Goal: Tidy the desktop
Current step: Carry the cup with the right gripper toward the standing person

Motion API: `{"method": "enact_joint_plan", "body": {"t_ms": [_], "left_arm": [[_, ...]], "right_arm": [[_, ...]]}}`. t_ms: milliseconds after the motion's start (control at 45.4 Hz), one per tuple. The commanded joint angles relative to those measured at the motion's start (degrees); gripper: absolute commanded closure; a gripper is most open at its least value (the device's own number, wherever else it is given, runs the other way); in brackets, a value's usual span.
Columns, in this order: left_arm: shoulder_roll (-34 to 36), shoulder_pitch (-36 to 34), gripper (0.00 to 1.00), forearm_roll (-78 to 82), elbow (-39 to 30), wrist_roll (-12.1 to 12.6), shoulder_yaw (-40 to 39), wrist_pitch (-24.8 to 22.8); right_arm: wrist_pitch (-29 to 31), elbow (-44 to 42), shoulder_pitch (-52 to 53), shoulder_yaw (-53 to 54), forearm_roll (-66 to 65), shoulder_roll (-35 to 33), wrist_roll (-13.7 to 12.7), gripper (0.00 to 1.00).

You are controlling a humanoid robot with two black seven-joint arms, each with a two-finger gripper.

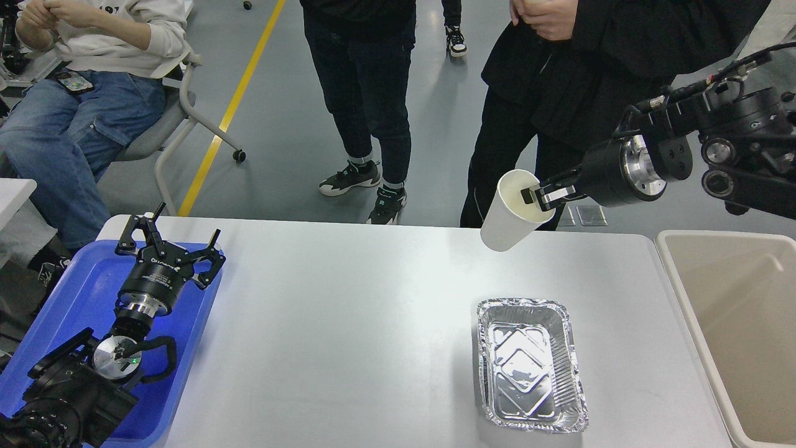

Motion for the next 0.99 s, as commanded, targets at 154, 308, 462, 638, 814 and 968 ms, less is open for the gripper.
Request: {"method": "enact_joint_plan", "body": {"t_ms": [154, 308, 462, 638, 814, 968], "left_arm": [[0.0, -0.01, 0.0, 0.0, 0.0, 0.0, 0.0, 0.0], [0.0, -0.01, 0.0, 0.0, 0.0, 0.0, 0.0, 0.0], [0.0, -0.01, 0.0, 0.0, 0.0, 0.0, 0.0, 0.0], [0.0, -0.01, 0.0, 0.0, 0.0, 0.0, 0.0, 0.0], [0.0, -0.01, 0.0, 0.0, 0.0, 0.0, 0.0, 0.0], [0.09, -0.01, 0.0, 0.0, 0.0, 0.0, 0.0, 0.0]], "right_arm": [[1.16, 0.11, 0.62, -0.74, 0.0, -1.97, -0.34, 1.0], [1.16, 0.02, 0.09, -0.74, -0.17, -2.76, -0.25, 1.0], [0.72, -0.06, -0.61, -0.48, -0.09, -4.87, 0.01, 1.0], [0.37, -0.5, -2.11, -0.13, -0.44, -7.41, 0.1, 1.0], [-3.41, -0.59, -4.74, 0.75, -0.79, -10.93, 0.19, 1.0], [-4.64, -0.85, -6.76, 0.75, -1.93, -14.01, 0.27, 1.0]]}}
